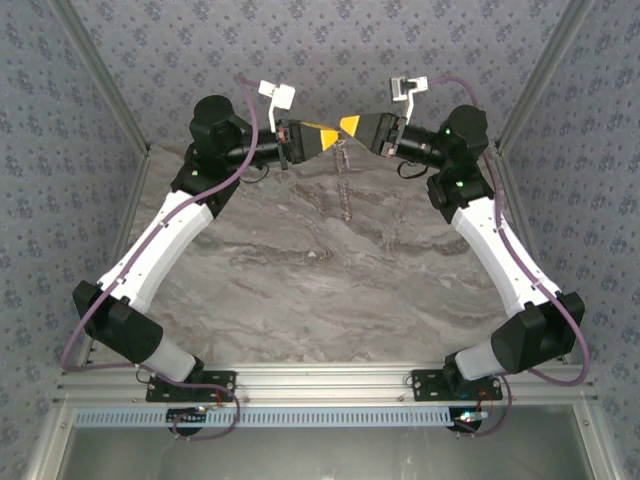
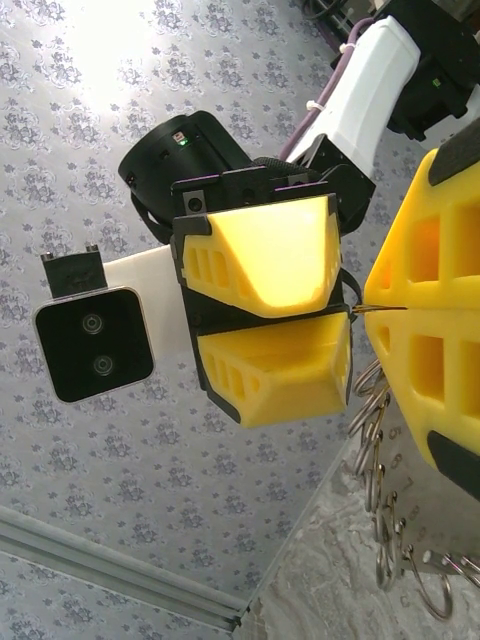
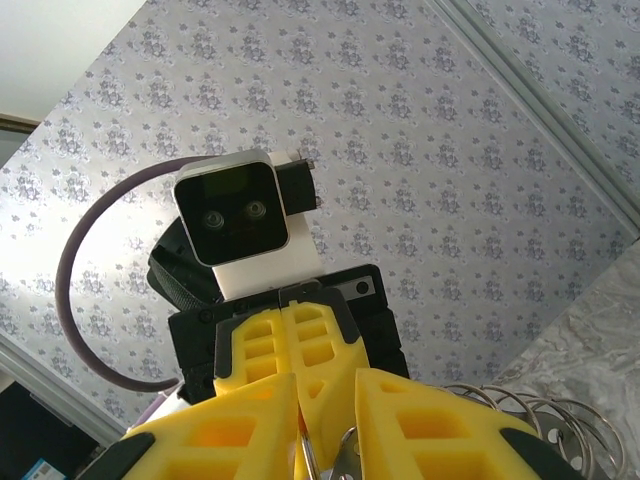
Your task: Put the keys on the keyring
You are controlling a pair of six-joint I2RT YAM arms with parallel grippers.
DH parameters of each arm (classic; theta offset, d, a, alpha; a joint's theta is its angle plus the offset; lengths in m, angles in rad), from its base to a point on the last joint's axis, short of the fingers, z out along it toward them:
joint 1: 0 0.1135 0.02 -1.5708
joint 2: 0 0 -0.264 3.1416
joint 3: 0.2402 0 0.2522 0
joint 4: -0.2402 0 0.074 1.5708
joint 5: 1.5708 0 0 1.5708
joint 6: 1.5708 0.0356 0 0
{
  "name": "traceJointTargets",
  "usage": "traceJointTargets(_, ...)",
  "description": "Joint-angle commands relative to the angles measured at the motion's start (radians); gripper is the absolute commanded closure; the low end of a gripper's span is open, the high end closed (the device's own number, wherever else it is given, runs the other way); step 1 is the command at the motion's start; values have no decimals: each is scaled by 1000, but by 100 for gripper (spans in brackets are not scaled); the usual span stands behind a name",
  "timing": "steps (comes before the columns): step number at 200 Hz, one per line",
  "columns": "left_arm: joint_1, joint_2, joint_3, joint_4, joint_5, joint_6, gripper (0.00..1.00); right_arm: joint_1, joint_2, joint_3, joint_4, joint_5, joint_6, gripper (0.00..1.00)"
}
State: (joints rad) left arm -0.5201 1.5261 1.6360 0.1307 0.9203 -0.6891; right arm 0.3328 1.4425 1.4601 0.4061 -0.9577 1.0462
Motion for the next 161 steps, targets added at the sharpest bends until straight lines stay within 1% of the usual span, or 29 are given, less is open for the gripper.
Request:
traceJointTargets(1, -8, -1, 44, 30, 12, 20, 100, 5, -32, -24, -5, -13, -21, 73)
traceJointTargets(30, -9, 4, 45, 29, 10, 22, 100, 3, -49, -46, -20, -15, -31, 72)
traceJointTargets(57, -8, 8, 49, 29, 10, 22, 100, 7, -61, -63, -29, -14, -38, 75)
traceJointTargets(73, -8, 11, 51, 29, 9, 23, 100, 7, -67, -73, -29, -11, -40, 76)
traceJointTargets(103, -9, 13, 50, 30, 11, 21, 100, 8, -77, -84, -20, -3, -38, 67)
traceJointTargets(161, -8, 13, 46, 32, 11, 21, 100, 7, -93, -108, 44, 11, -2, 65)
